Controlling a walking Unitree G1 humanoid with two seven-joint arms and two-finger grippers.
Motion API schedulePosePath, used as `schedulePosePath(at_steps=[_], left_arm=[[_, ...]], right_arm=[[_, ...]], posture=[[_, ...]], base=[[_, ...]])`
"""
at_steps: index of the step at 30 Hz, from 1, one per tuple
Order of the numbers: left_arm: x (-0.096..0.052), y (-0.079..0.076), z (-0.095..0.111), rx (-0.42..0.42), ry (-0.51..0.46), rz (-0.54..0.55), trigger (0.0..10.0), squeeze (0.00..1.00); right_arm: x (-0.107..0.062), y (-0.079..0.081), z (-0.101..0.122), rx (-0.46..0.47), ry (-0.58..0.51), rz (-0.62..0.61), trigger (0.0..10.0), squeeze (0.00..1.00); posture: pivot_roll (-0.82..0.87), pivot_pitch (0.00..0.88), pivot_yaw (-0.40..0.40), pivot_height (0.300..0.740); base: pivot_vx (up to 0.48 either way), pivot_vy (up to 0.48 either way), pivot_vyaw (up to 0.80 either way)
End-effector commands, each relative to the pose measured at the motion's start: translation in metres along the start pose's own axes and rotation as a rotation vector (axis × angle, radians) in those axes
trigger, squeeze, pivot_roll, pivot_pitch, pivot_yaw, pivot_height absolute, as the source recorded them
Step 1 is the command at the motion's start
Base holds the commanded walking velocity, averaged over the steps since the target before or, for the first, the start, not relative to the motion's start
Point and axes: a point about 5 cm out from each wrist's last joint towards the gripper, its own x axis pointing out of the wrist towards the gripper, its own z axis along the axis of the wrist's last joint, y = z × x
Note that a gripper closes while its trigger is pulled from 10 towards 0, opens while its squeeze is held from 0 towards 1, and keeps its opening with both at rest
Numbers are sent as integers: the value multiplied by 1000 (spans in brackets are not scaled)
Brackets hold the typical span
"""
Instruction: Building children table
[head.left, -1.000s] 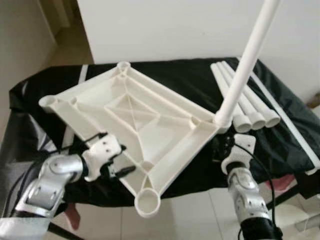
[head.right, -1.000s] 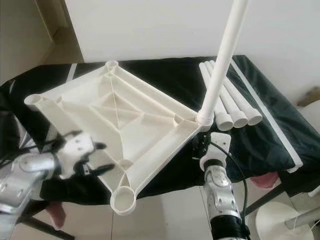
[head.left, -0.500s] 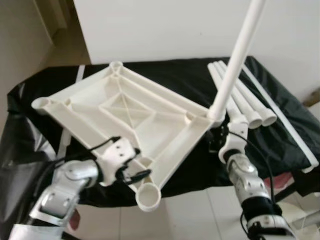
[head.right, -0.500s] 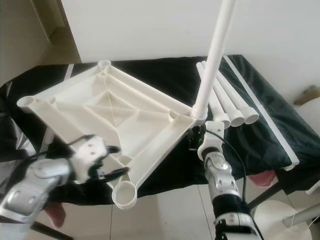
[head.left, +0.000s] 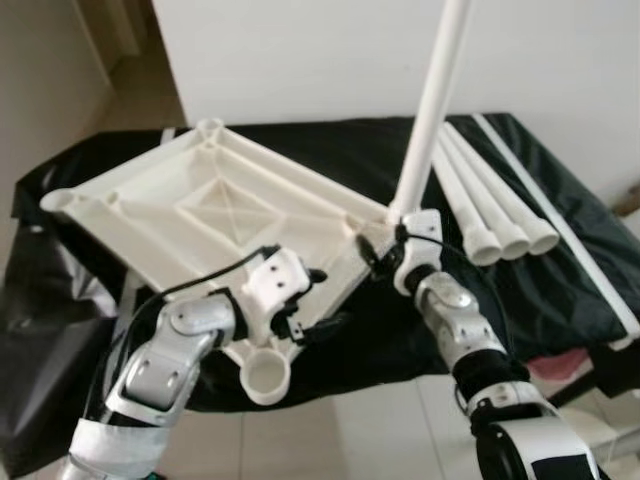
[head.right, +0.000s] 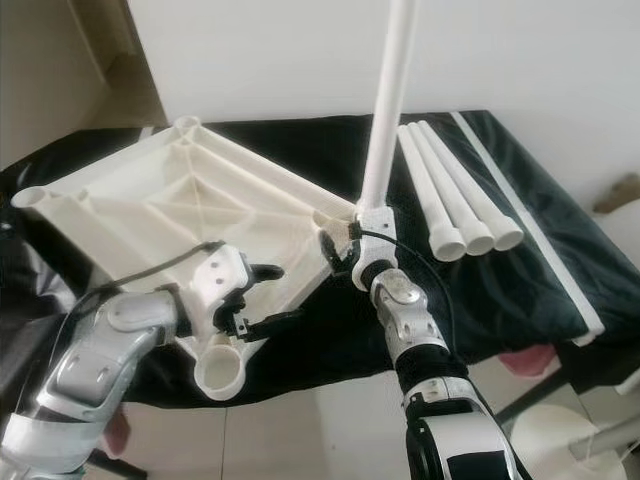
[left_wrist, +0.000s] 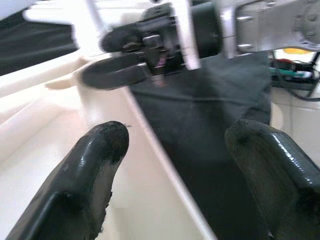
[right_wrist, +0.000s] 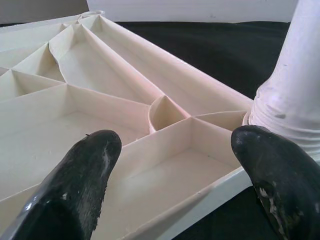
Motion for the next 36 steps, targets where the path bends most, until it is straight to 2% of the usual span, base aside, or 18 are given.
schedulePosePath(at_steps=[1,3,5,8,10,13,16,17,18,20,21,22,24,26,29,36], left_arm=[[-4,7,1,0,5,91,10000,0],[-14,14,-1,19,26,111,10000,0],[-31,28,-3,48,64,145,10000,0],[-40,36,-5,65,95,162,10000,0],[-55,50,-9,112,164,196,10000,0],[-66,57,-15,153,243,174,10000,0],[-69,60,-20,158,277,163,10000,0],[-72,64,-30,166,339,145,10000,0],[-72,64,-30,166,339,145,10000,0],[-71,69,-49,186,442,132,10000,0],[-71,71,-56,221,498,130,10000,0],[-71,71,-56,221,498,130,10000,0],[-66,78,-70,251,569,145,10000,0],[-64,80,-71,242,572,155,10000,0],[-58,95,-74,270,616,236,10000,0],[-58,95,-74,270,616,236,10000,0]], right_arm=[[-5,-6,-7,4,14,-9,10000,0],[-9,-11,-11,-2,22,-16,10000,0],[-16,-19,-15,-5,17,-38,10000,0],[-19,-24,-16,-9,11,-52,10000,0],[-26,-27,-14,-7,-12,-50,10000,0],[-32,-30,-12,-10,-26,-45,10000,0],[-34,-31,-12,-21,-28,-43,10000,0],[-35,-32,-10,-34,-33,-42,10000,0],[-35,-32,-10,-34,-33,-42,10000,0],[-35,-32,-6,-36,-51,-39,10000,0],[-35,-32,-4,-37,-57,-40,10000,0],[-35,-32,-4,-37,-57,-40,10000,0],[-35,-30,-1,-38,-70,-38,10000,0],[-35,-29,0,-38,-73,-34,10000,0],[-35,-25,6,-44,-92,-13,10000,0],[-35,-25,6,-44,-92,-13,10000,0]], posture=[[35,0,-33,740],[35,0,-32,740],[35,0,-27,740],[33,0,-25,740],[31,0,-19,740],[27,13,-8,740],[24,31,-3,740],[20,35,2,740],[20,35,2,740],[16,36,3,740],[11,41,7,740],[11,41,7,740],[4,40,10,740],[-4,41,11,740],[-15,43,10,740],[-15,43,10,740]], base=[[0,0,0],[0,0,0],[0,0,0],[0,0,0],[0,0,0],[0,0,0],[0,0,0],[0,0,0],[0,0,0],[0,0,0],[0,0,0],[0,0,0],[0,0,0],[0,0,0],[0,0,0],[0,0,0]])
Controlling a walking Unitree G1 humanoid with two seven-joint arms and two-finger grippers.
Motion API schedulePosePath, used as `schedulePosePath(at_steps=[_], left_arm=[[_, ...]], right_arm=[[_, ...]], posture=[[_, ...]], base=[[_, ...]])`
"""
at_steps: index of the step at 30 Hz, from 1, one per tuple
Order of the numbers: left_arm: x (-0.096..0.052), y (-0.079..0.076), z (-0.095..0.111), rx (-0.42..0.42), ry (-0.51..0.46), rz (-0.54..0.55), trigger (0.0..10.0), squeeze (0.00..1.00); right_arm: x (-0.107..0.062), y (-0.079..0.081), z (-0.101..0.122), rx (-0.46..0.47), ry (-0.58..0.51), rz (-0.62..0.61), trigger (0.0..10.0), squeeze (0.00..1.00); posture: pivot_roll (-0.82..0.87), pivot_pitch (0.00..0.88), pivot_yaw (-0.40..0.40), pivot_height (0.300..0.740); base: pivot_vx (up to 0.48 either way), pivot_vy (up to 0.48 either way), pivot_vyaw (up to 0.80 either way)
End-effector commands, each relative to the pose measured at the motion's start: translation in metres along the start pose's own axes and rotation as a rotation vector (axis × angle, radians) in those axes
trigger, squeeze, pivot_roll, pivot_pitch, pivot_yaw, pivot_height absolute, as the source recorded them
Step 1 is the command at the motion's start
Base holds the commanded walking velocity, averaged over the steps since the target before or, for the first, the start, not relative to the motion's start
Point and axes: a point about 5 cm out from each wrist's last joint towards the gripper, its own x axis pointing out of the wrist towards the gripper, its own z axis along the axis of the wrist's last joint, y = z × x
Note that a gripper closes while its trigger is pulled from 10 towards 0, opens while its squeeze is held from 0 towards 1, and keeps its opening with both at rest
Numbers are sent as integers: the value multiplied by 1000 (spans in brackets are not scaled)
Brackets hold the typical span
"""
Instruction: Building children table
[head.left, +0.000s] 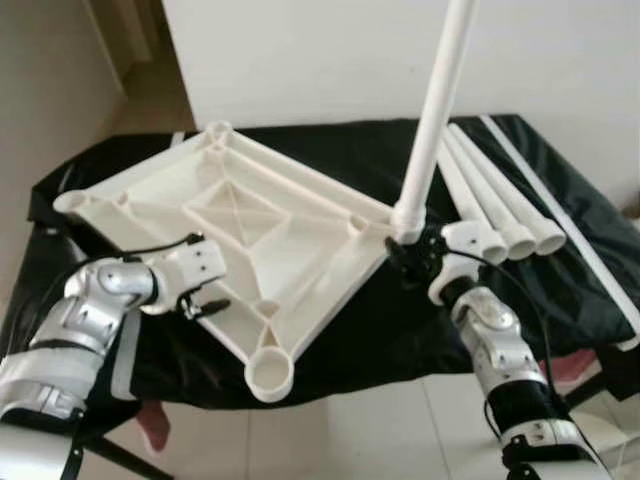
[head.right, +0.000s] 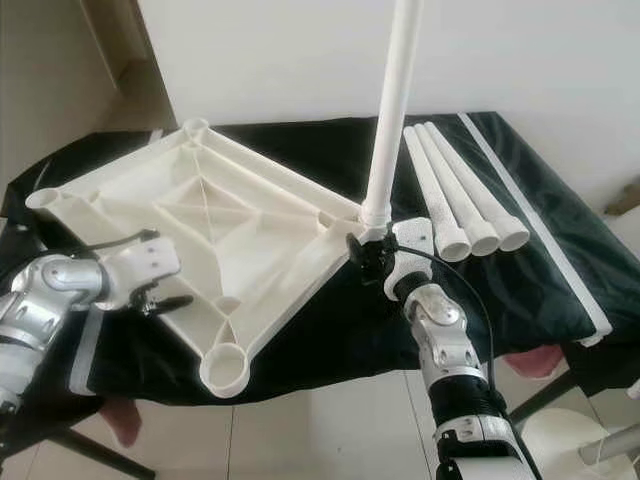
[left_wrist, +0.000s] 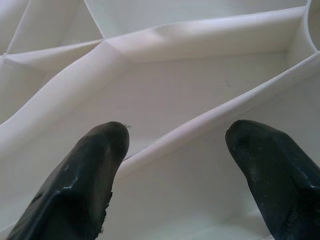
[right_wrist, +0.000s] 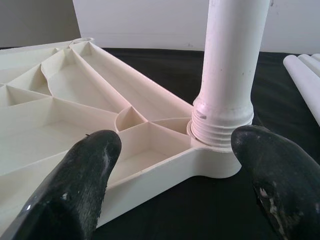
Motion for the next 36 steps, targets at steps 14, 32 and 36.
schedulePosePath(at_steps=[14,32,36], left_arm=[[20,14,0,53,108,-114,10000,0],[43,-8,20,-337,-129,-363,10000,0],[42,-7,33,-434,-225,-437,10000,0]], right_arm=[[-1,-12,12,-34,-20,-7,10000,0],[-5,-12,14,-27,-23,-18,10000,0],[-4,-12,15,-27,-19,-13,10000,0]], posture=[[-49,52,45,740],[-65,52,67,740],[-52,54,61,740]], base=[[0,0,0],[0,0,0],[0,0,0]])
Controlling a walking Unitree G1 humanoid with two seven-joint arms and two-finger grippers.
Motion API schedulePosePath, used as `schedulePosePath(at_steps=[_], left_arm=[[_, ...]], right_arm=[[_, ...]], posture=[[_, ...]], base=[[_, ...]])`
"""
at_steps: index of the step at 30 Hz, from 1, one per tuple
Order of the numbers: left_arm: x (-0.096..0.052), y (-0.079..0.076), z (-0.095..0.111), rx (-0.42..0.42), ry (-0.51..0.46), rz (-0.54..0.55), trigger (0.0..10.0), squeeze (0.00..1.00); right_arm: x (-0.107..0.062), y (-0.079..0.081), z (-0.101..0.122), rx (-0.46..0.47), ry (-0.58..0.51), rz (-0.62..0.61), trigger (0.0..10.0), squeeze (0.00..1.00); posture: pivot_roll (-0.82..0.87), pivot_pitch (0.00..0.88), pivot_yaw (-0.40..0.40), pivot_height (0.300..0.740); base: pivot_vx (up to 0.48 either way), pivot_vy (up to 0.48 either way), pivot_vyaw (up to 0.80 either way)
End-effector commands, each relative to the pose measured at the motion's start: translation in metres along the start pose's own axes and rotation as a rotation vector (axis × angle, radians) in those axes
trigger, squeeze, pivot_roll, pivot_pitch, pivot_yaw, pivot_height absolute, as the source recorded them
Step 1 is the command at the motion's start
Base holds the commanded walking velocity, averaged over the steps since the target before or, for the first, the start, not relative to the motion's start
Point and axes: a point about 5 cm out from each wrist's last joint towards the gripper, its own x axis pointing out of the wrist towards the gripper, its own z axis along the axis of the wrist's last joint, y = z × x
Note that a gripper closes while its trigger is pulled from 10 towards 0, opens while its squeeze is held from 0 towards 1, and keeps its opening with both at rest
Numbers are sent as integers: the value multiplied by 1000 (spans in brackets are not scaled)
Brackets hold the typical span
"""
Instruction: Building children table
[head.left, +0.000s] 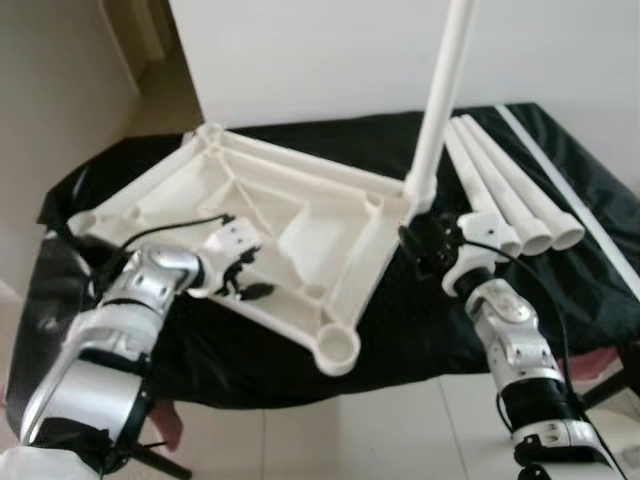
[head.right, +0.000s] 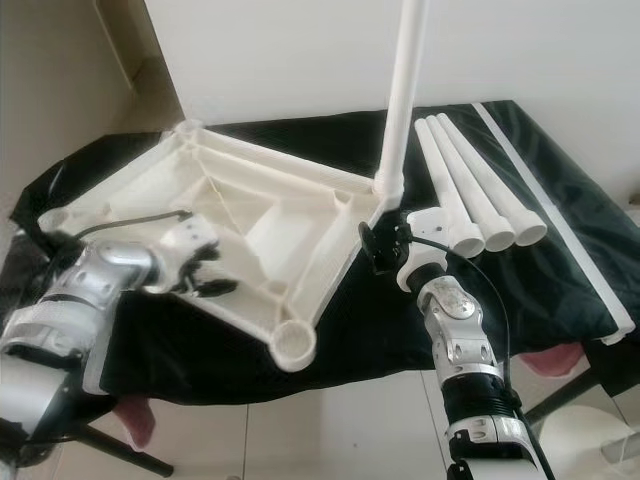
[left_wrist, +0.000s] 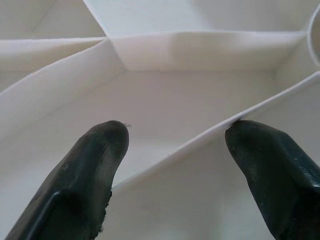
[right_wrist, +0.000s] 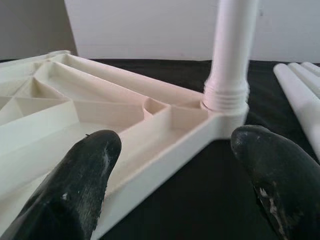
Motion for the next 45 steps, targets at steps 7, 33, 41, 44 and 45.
schedulePosePath(at_steps=[7,33,41,44,45], left_arm=[[-7,-28,9,22,-57,-424,10000,0],[-29,-66,-5,132,-205,-311,10000,0],[-28,-68,-12,107,-199,-201,10000,0],[-26,-60,-23,87,-137,-96,10000,0],[-26,-60,-31,103,-92,-88,10000,0]], right_arm=[[2,4,0,10,9,18,10000,0],[-6,9,-5,51,7,-5,10000,0],[-1,14,-5,53,13,24,10000,0],[1,13,-4,50,16,30,10000,0],[1,14,-4,50,15,30,10000,0]], posture=[[-49,55,62,740],[-40,62,43,740],[-24,65,23,740],[-22,63,19,740],[-22,63,19,740]], base=[[0,0,0],[0,0,0],[0,0,0],[0,0,0],[0,0,0]])
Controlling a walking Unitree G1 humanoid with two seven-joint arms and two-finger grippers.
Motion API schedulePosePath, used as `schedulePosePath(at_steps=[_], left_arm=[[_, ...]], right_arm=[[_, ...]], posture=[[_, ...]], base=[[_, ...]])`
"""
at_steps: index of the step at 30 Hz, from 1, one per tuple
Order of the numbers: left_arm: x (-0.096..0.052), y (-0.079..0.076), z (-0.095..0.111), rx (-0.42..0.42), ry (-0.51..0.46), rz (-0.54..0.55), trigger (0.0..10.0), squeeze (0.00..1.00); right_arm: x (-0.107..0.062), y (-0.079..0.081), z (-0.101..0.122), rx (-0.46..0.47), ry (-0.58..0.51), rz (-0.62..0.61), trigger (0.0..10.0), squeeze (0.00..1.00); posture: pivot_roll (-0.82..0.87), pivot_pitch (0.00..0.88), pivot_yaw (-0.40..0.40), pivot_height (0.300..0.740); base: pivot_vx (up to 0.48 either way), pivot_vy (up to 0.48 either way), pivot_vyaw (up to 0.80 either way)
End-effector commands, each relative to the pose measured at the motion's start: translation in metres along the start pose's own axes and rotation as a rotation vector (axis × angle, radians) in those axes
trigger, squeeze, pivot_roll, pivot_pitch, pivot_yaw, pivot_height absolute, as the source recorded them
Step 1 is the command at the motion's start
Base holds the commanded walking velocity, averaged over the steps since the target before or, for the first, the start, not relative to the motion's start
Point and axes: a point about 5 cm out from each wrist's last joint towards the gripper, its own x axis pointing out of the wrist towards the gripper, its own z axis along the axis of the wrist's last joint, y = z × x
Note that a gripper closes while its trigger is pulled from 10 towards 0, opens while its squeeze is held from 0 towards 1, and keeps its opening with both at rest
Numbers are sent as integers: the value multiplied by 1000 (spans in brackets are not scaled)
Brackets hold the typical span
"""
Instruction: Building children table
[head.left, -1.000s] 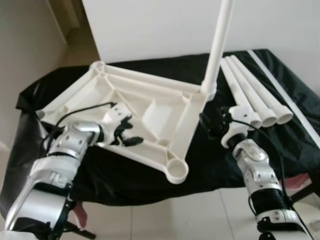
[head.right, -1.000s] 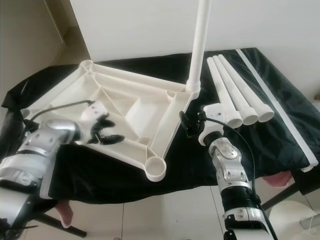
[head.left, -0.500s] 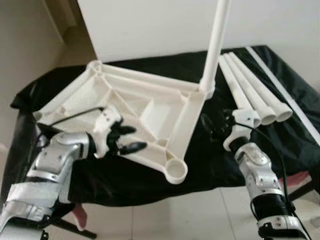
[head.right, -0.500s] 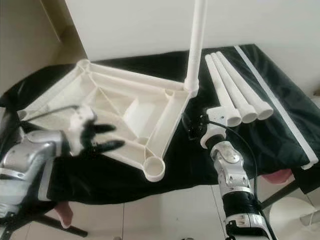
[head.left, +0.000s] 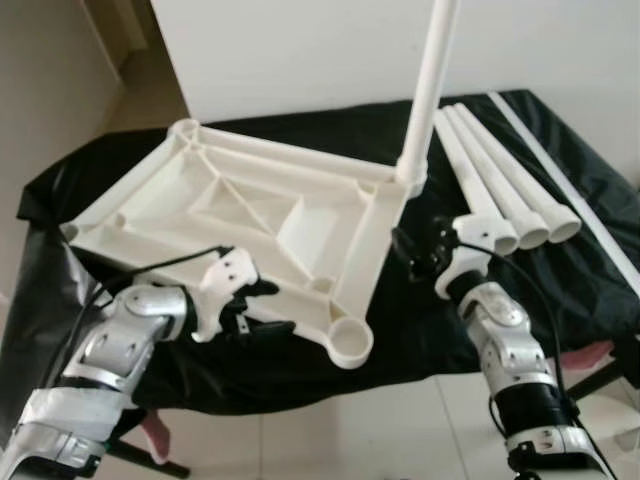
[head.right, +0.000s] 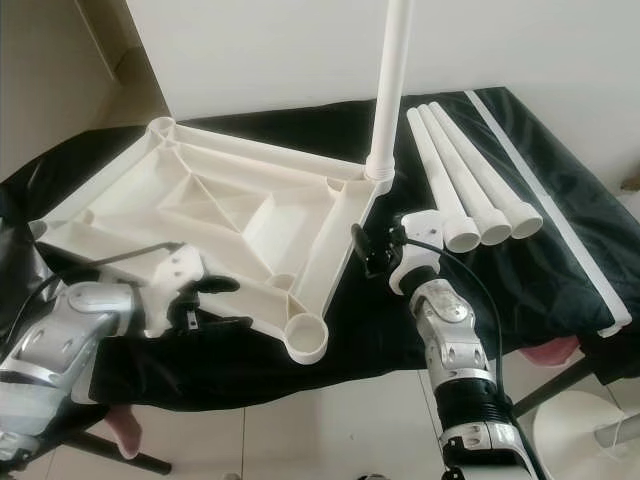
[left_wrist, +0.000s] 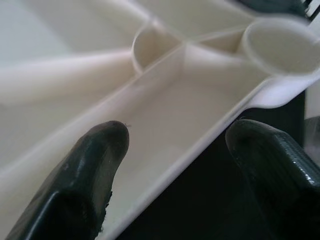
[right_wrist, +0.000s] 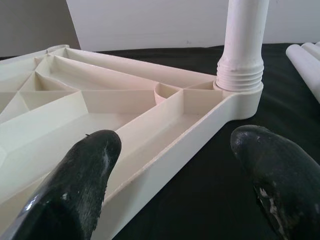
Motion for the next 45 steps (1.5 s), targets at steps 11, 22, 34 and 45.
schedulePosePath(at_steps=[11,22,34,45], left_arm=[[-9,7,-40,-45,247,309,10000,0],[21,-17,-22,-149,182,438,10000,0],[63,-68,29,-96,-72,150,10000,0],[66,-57,62,-11,-260,204,10000,0]], right_arm=[[-1,0,-2,0,15,-2,10000,0],[0,4,-3,9,10,-7,10000,0],[3,2,-3,-19,8,-43,10000,0],[6,-30,4,-42,-8,-308,10000,0]], posture=[[-33,62,32,740],[-24,48,39,740],[-21,47,38,740],[-37,36,44,740]], base=[[0,0,0],[0,0,0],[0,0,0],[0,0,0]])
